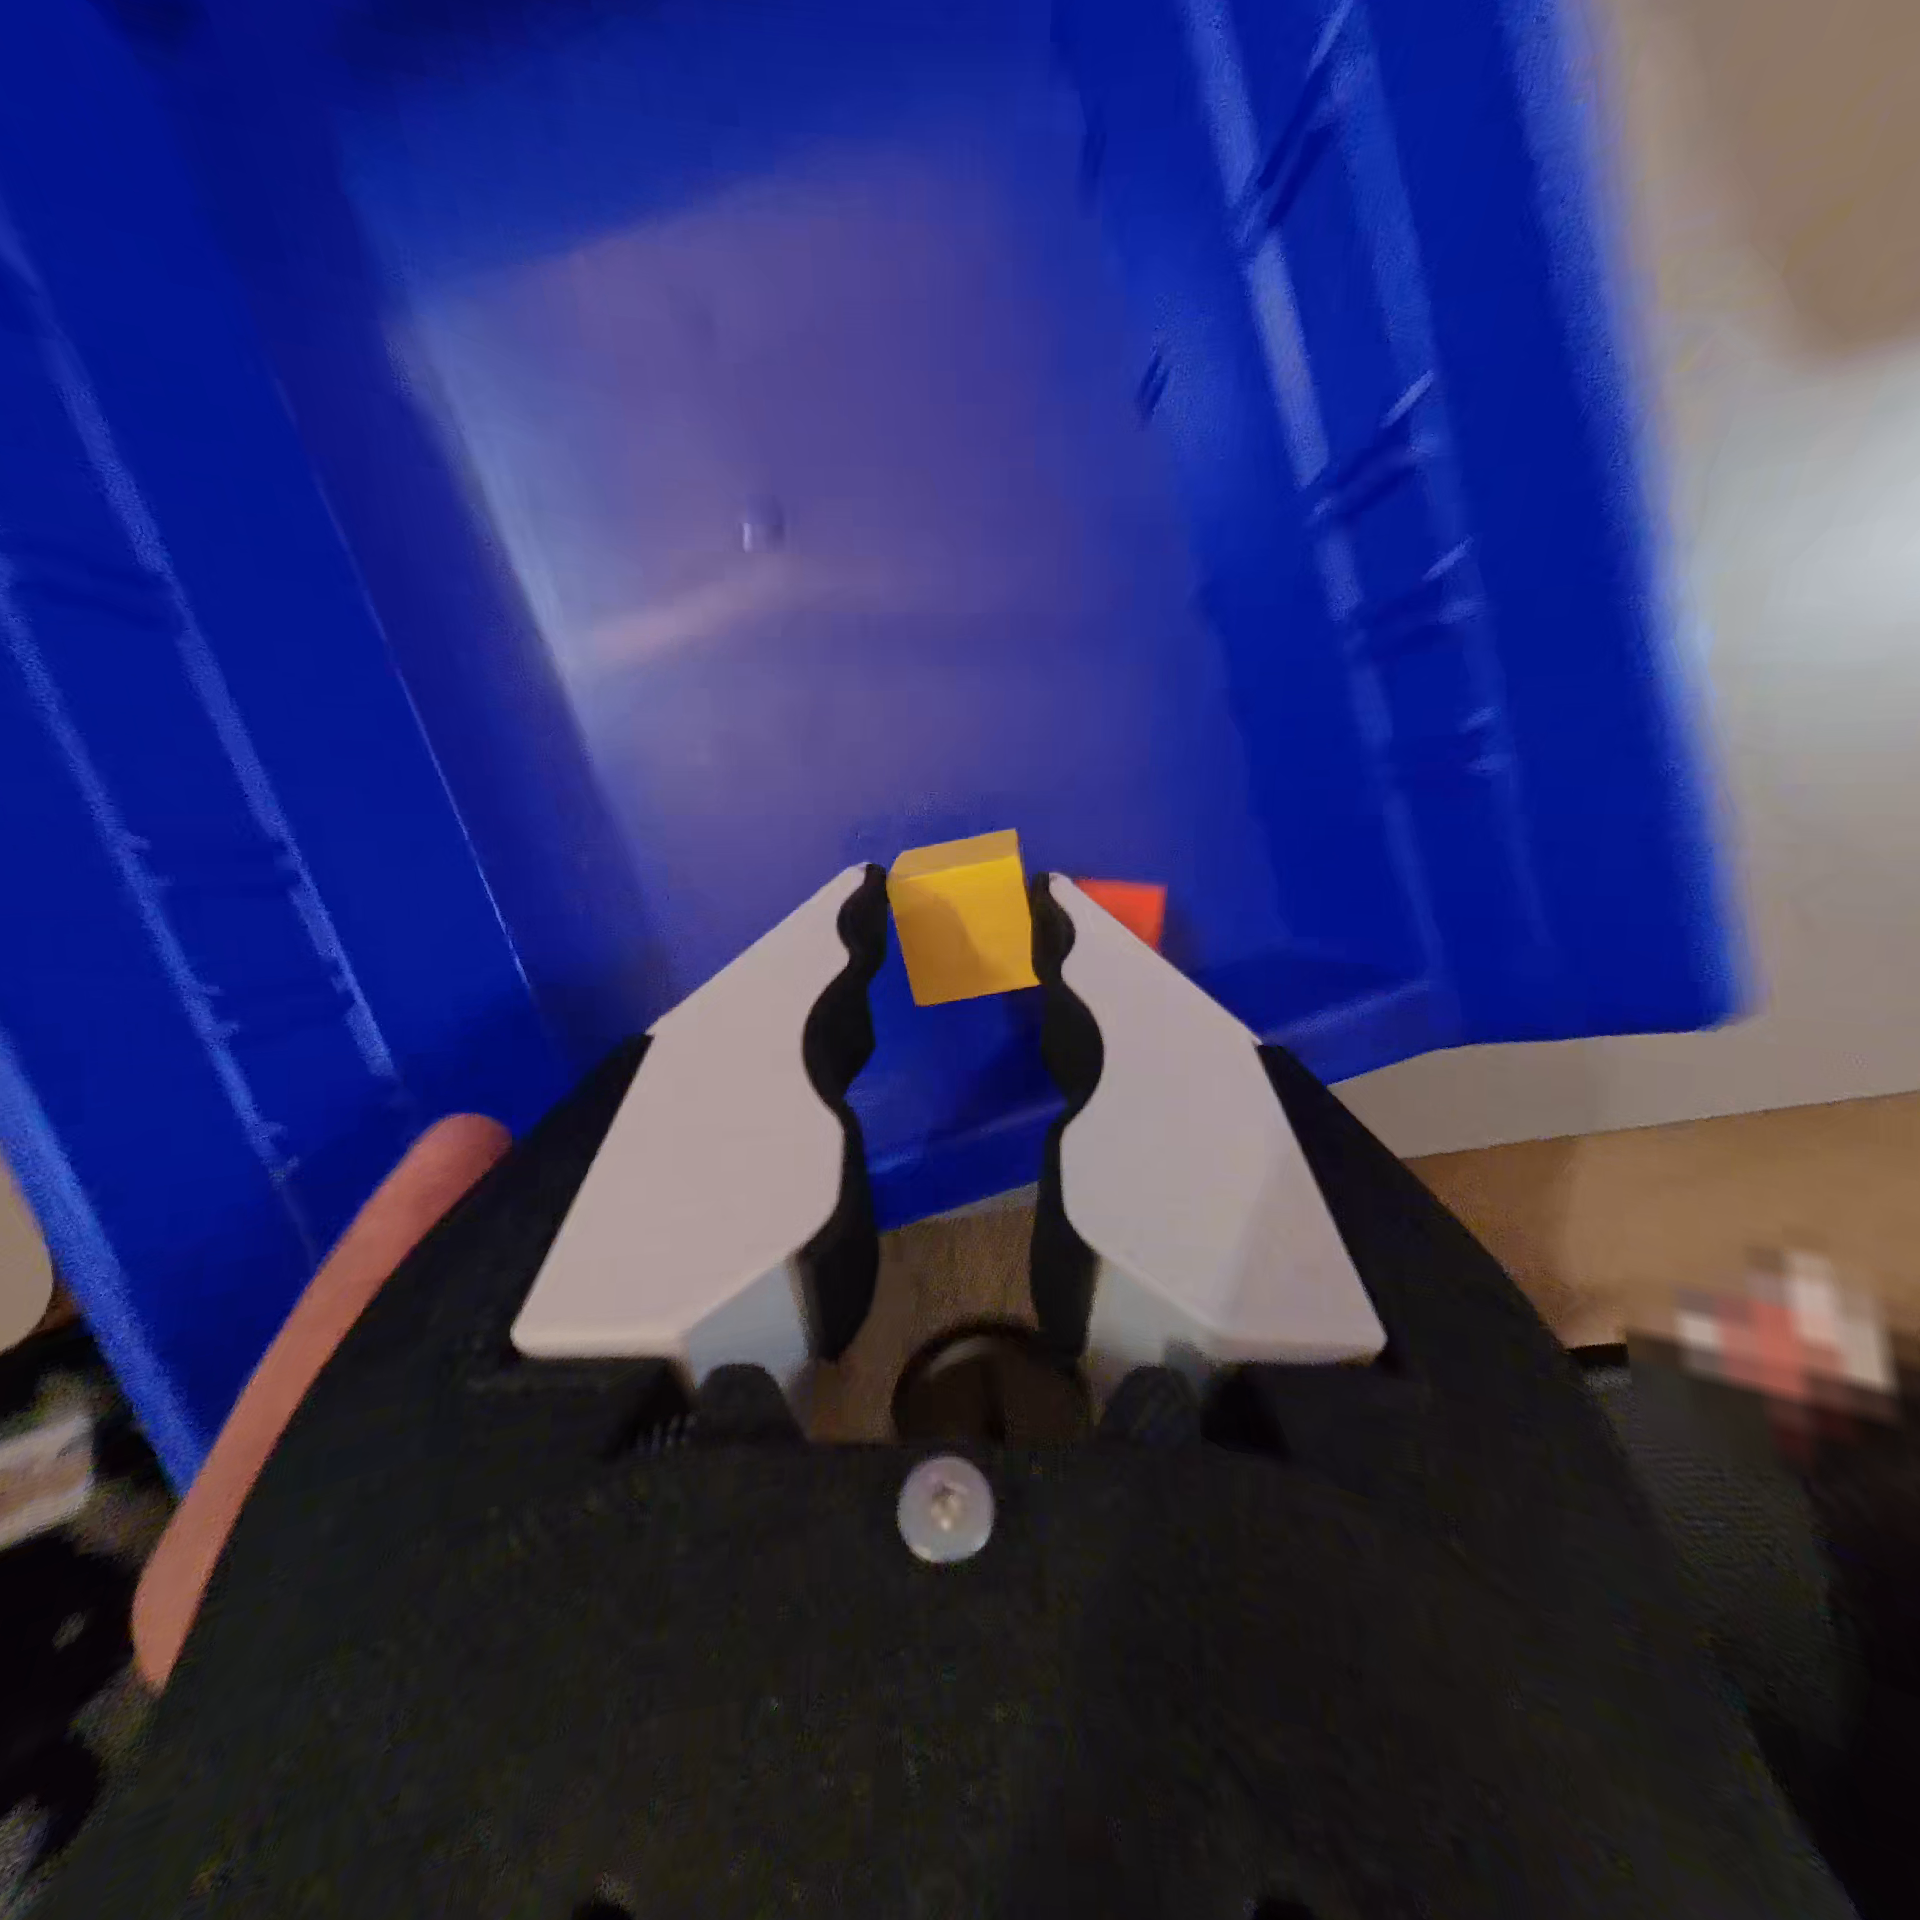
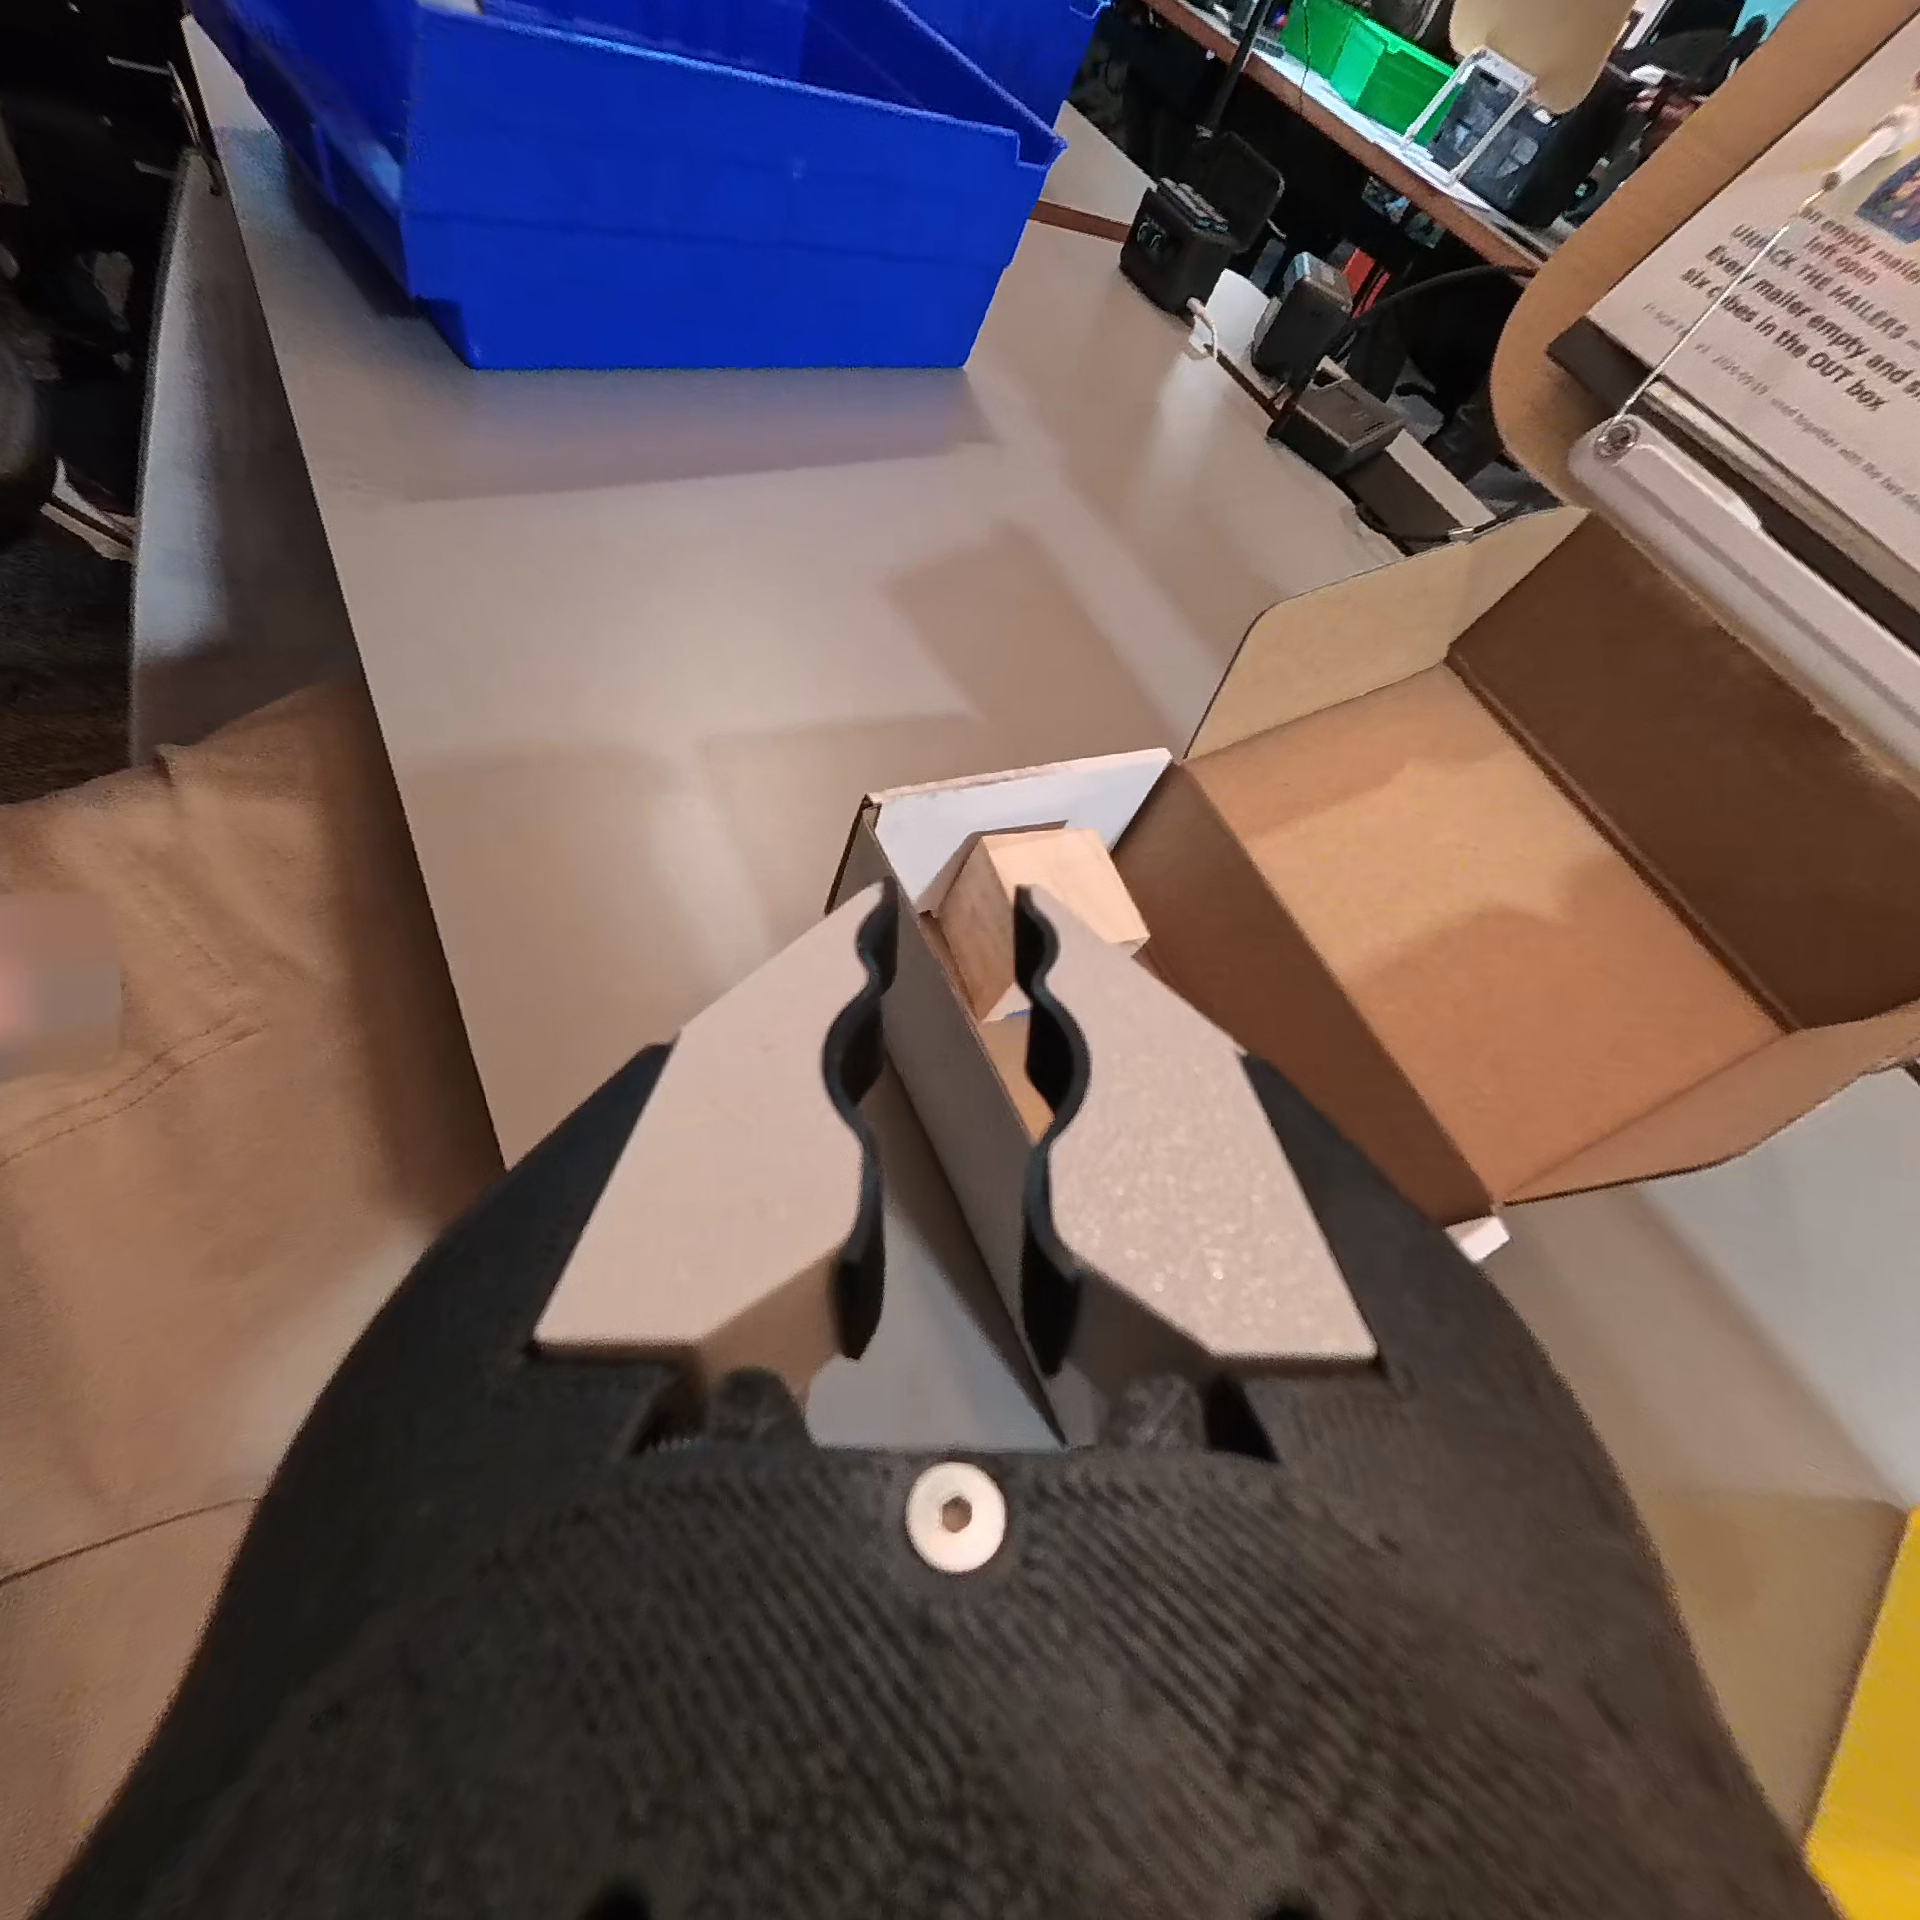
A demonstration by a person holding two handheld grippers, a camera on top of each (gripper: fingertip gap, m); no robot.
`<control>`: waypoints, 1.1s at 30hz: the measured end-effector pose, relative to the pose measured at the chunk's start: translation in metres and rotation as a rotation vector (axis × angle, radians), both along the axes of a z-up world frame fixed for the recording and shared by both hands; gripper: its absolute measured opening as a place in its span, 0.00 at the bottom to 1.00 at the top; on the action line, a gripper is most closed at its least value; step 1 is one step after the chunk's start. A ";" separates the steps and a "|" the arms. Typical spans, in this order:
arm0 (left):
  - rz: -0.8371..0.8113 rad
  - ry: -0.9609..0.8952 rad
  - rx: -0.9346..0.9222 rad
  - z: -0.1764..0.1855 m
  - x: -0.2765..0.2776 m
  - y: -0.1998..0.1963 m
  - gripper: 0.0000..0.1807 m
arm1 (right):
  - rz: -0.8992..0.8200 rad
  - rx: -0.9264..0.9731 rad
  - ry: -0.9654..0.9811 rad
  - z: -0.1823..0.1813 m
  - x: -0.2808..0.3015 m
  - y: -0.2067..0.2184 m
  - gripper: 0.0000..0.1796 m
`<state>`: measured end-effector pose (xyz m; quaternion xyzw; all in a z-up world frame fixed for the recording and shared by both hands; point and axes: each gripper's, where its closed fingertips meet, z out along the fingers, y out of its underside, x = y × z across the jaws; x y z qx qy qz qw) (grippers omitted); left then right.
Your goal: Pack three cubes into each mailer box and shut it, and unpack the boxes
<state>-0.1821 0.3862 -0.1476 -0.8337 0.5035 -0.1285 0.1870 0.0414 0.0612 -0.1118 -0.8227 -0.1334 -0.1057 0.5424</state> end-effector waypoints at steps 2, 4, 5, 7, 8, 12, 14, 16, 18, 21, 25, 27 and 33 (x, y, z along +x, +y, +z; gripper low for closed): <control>-0.016 -0.179 0.021 0.038 0.021 -0.004 0.14 | -0.019 0.019 0.006 0.004 0.003 0.000 0.12; -0.090 -0.378 0.064 0.083 0.049 -0.019 0.14 | -0.031 0.045 0.033 0.008 0.006 -0.001 0.12; -0.159 -0.475 0.064 0.104 0.065 -0.035 0.14 | -0.034 0.058 0.055 0.010 0.007 -0.001 0.13; -0.344 -0.649 0.068 0.141 0.096 -0.076 0.14 | -0.032 0.087 0.111 0.013 0.010 -0.002 0.14; -0.446 -0.718 0.070 0.155 0.111 -0.100 0.14 | -0.026 0.105 0.142 0.016 0.010 -0.003 0.15; -0.632 -0.837 -0.011 0.174 0.165 -0.173 0.14 | 0.000 0.195 0.278 0.031 0.013 -0.006 0.18; -0.643 -0.863 -0.075 0.167 0.191 -0.197 0.14 | 0.011 0.264 0.355 0.045 0.014 -0.007 0.19; -0.665 -0.888 -0.130 0.152 0.214 -0.218 0.14 | 0.043 0.323 0.432 0.058 0.012 -0.010 0.21; -0.674 -0.939 -0.201 0.140 0.231 -0.240 0.14 | 0.071 0.365 0.495 0.066 0.011 -0.015 0.23; -0.626 -1.012 -0.321 0.126 0.247 -0.262 0.14 | 0.111 0.439 0.564 0.074 0.014 -0.021 0.26; -0.656 -1.050 -0.450 0.101 0.248 -0.291 0.13 | 0.112 0.407 0.544 0.060 0.024 -0.021 0.27; -0.650 -1.062 -0.497 0.095 0.248 -0.299 0.13 | 0.118 0.385 0.575 0.054 0.027 -0.019 0.29; -0.636 -1.136 -0.685 0.106 0.250 -0.317 0.14 | 0.163 0.406 0.700 0.056 0.026 -0.025 0.28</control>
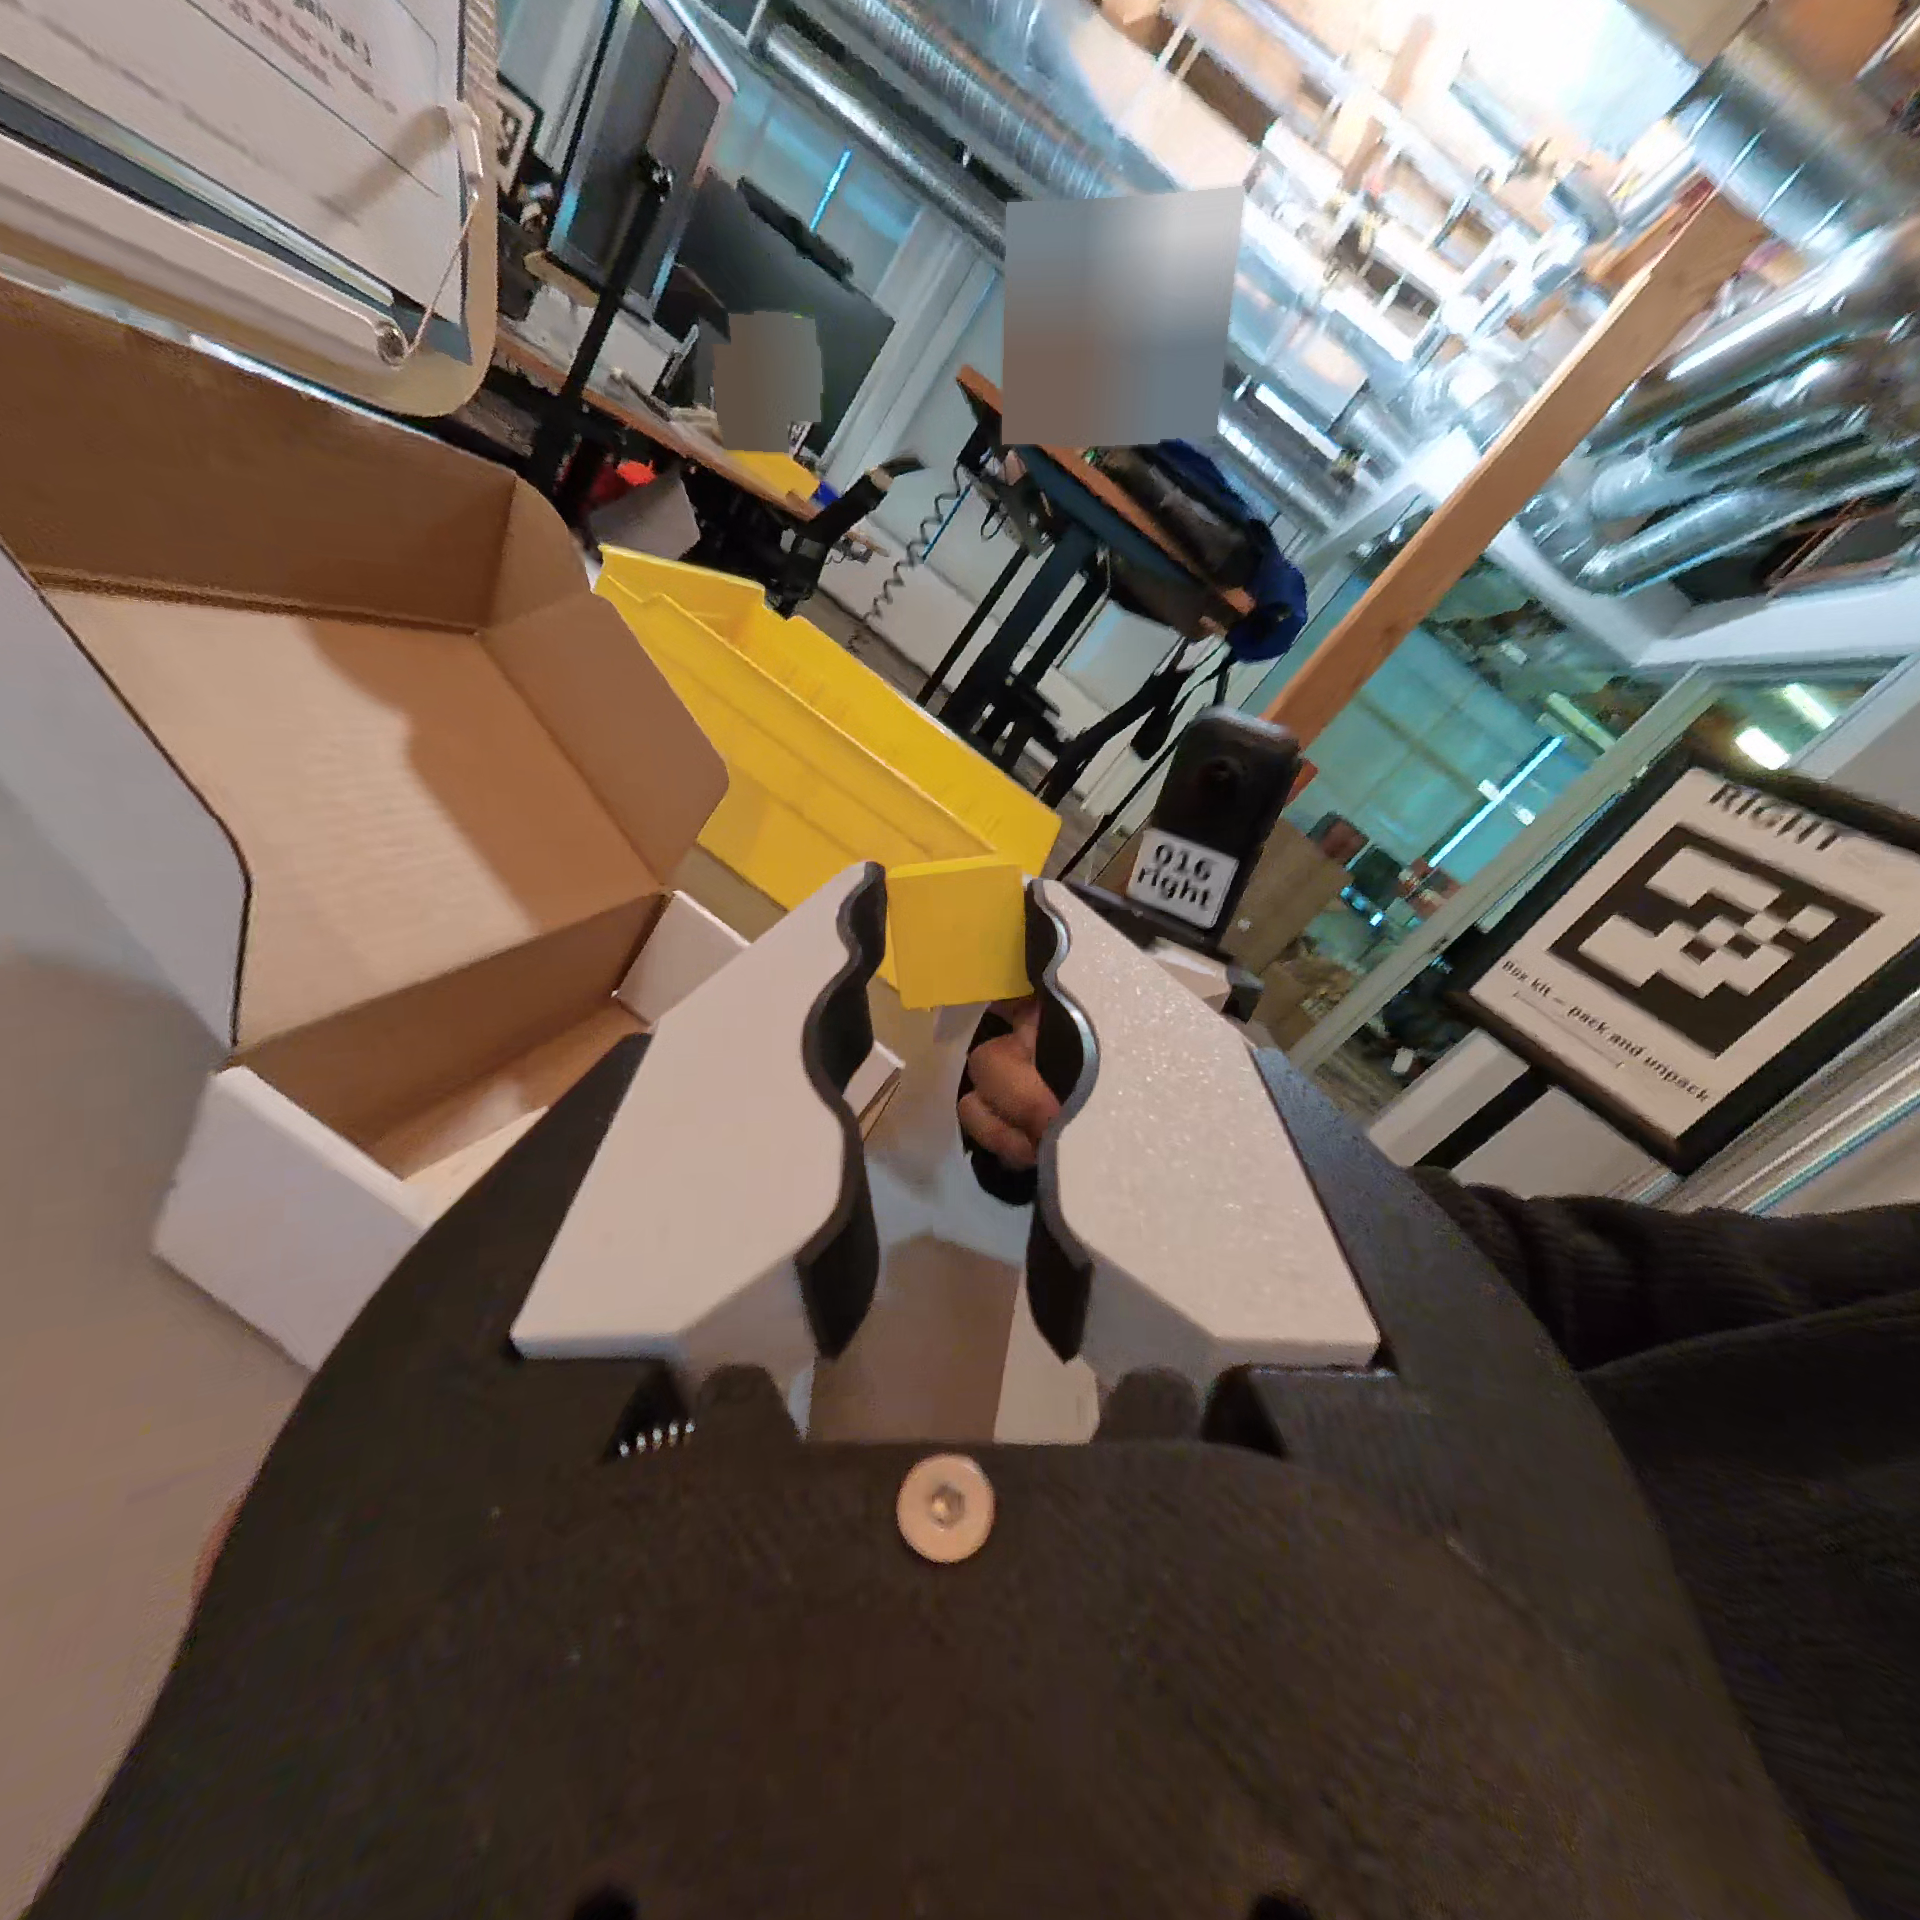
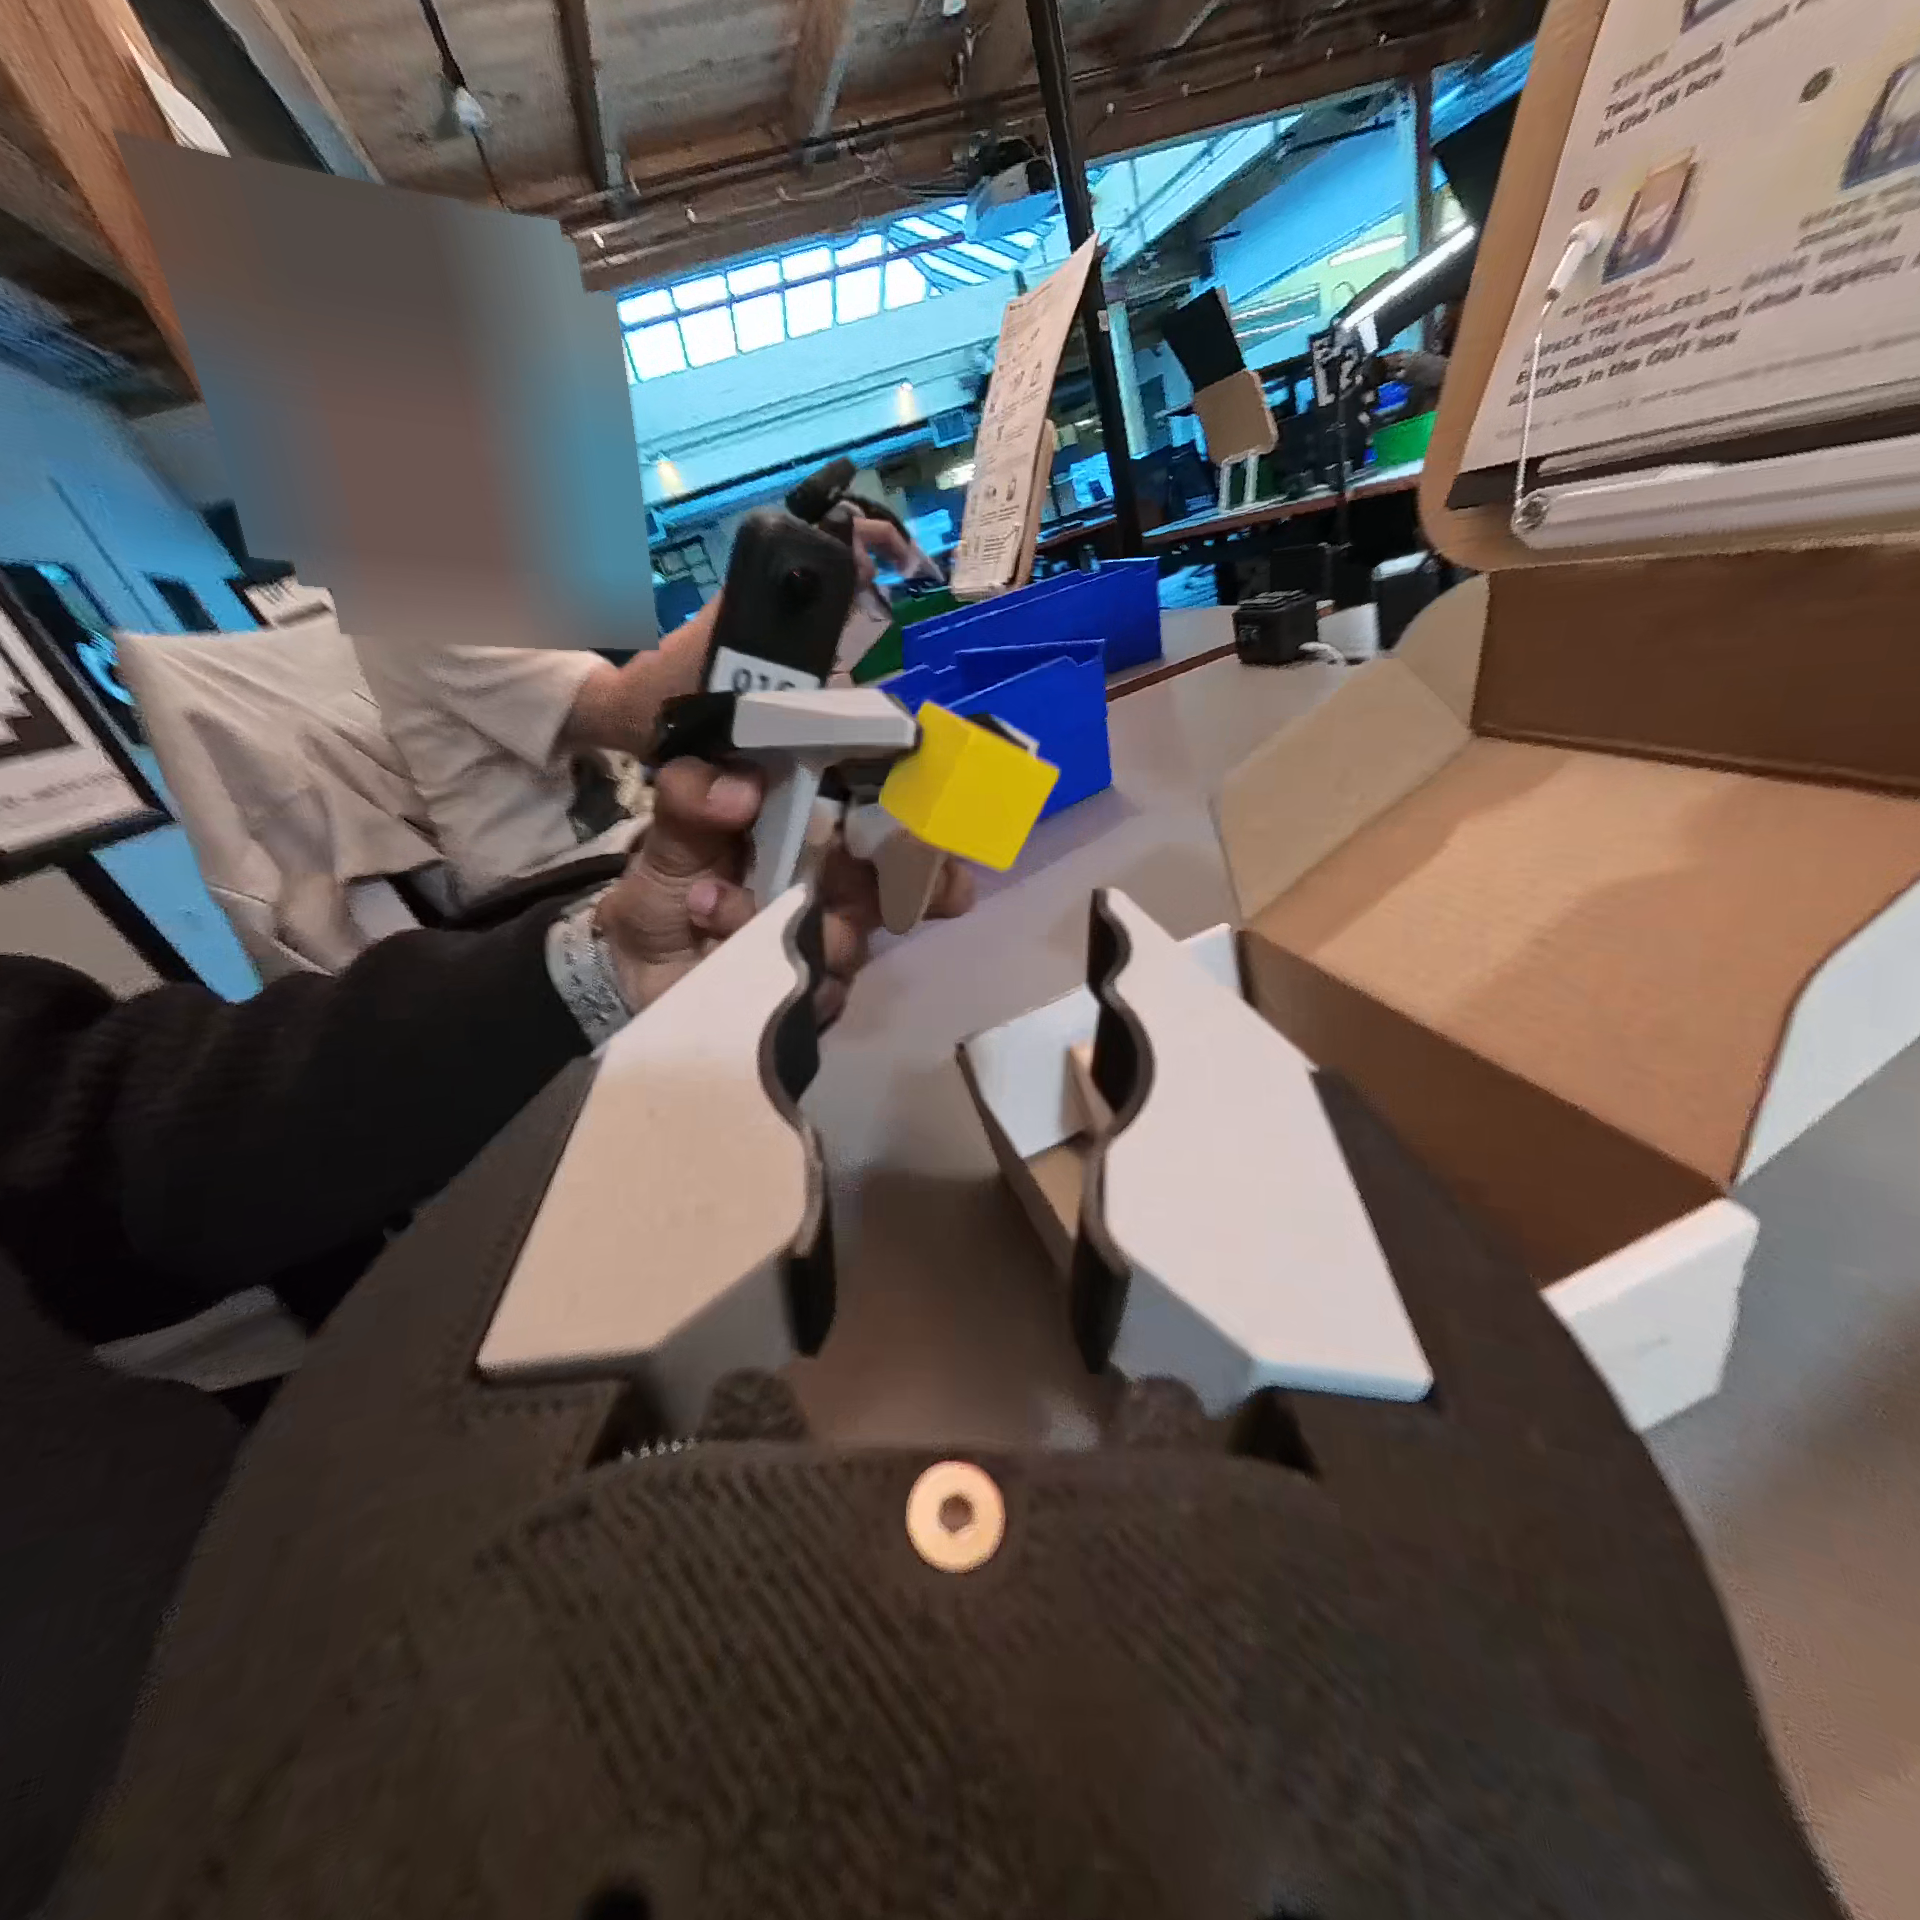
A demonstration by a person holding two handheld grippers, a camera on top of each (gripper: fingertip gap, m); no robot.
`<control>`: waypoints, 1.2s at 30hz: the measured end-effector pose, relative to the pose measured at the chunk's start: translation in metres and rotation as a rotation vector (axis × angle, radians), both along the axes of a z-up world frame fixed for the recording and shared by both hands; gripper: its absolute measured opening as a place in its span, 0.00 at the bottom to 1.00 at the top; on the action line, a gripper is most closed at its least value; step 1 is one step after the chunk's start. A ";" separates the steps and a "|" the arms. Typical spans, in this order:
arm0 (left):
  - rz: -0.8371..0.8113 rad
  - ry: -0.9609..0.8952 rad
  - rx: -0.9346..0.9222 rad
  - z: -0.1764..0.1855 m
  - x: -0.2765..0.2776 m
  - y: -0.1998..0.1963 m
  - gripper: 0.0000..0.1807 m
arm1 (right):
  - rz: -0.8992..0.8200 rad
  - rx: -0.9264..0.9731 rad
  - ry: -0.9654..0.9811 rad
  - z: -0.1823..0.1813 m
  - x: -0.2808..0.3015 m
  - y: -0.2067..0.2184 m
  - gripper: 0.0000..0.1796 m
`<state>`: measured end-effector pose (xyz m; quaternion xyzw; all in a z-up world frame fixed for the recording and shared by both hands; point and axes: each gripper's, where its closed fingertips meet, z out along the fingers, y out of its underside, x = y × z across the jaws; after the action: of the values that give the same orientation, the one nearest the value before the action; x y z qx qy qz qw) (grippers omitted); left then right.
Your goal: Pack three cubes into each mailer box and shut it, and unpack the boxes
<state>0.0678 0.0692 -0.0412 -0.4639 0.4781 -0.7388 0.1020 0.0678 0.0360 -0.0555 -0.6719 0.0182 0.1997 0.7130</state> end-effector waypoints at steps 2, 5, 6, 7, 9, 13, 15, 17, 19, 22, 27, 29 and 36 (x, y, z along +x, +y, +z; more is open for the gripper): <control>-0.013 -0.040 -0.093 0.010 0.001 -0.001 0.13 | 0.046 0.008 0.108 0.003 0.000 -0.004 0.28; -0.061 -0.092 -0.137 0.018 -0.003 -0.008 0.13 | 0.062 0.049 0.248 0.012 0.007 -0.008 0.24; -0.073 -0.100 -0.114 0.017 -0.003 -0.012 0.13 | 0.063 0.065 0.278 0.014 0.008 -0.010 0.23; -0.083 -0.111 -0.090 0.016 -0.004 -0.015 0.13 | 0.067 0.074 0.302 0.015 0.009 -0.012 0.22; -0.105 -0.132 -0.076 0.017 -0.006 -0.021 0.13 | 0.081 0.080 0.325 0.017 0.008 -0.014 0.22; -0.147 -0.133 -0.100 0.017 -0.007 -0.029 0.13 | 0.130 0.085 0.344 0.017 -0.001 -0.013 0.22; -0.167 -0.124 -0.086 0.013 -0.007 -0.035 0.13 | 0.142 0.088 0.365 0.016 -0.004 -0.012 0.22; -0.182 -0.118 -0.062 0.009 -0.007 -0.040 0.13 | 0.152 0.092 0.377 0.016 -0.005 -0.011 0.20; -0.182 -0.117 -0.051 0.008 -0.006 -0.042 0.13 | 0.159 0.082 0.364 0.014 -0.007 -0.010 0.15; -0.180 -0.119 -0.050 0.007 -0.007 -0.043 0.13 | 0.147 0.070 0.335 0.013 -0.007 -0.010 0.13; -0.172 -0.112 -0.031 0.003 -0.006 -0.043 0.13 | 0.121 0.059 0.313 0.013 -0.004 -0.010 0.13; -0.165 -0.107 -0.033 0.002 -0.004 -0.043 0.13 | 0.108 0.058 0.309 0.013 -0.002 -0.011 0.13; -0.099 -0.073 -0.015 -0.003 0.001 -0.030 0.10 | 0.000 0.044 0.250 0.013 0.021 -0.019 0.13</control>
<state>0.0688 0.0388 -0.0440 -0.4132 0.4908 -0.7630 0.0793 0.0884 0.0169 -0.0428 -0.6261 0.1027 0.2821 0.7197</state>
